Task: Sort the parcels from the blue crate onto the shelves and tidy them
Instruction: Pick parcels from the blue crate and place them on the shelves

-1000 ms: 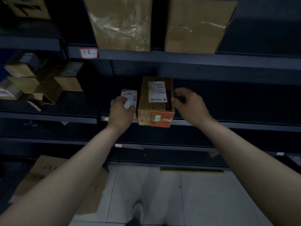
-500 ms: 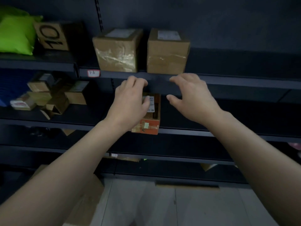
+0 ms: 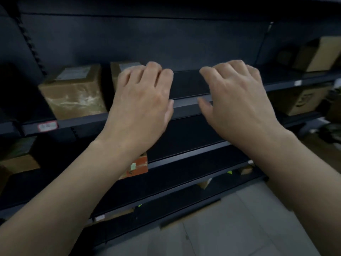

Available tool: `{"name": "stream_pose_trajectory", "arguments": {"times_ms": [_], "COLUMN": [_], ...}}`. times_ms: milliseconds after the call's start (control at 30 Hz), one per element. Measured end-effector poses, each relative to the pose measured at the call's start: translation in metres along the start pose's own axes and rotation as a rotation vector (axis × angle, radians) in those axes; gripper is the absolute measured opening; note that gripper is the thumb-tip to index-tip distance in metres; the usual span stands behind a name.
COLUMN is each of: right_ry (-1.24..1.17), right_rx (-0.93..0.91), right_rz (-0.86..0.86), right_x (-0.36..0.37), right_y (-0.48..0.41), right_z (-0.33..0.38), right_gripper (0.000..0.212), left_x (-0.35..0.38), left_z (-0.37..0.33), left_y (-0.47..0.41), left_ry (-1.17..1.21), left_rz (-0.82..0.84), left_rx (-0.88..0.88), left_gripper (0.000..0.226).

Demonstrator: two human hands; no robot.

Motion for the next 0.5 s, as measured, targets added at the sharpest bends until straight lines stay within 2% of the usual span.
{"name": "stream_pose_trajectory", "arguments": {"times_ms": [367, 500], "right_ry": [0.285, 0.395], "right_rx": [0.289, 0.395], "right_rz": [0.008, 0.034], "right_x": [-0.053, -0.078], "right_y": [0.079, 0.118], "right_z": [-0.055, -0.086], "right_gripper": [0.042, 0.039], "left_x": [-0.011, -0.018], "left_z": [-0.09, -0.14], "left_y": [-0.012, -0.016], "left_ry": [0.361, 0.48], "left_rz": [-0.074, -0.122], "left_rx": [0.33, 0.449], "left_gripper": [0.043, 0.043]}}
Point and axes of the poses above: each hand's wrist, its own y-axis away from the middle knuckle, its own x-axis out of the palm, z = x × y, the point moved 7 cm from there along -y, towards the middle knuckle, and after that the axes turned 3 degrees about x, right-handed, at the moved point
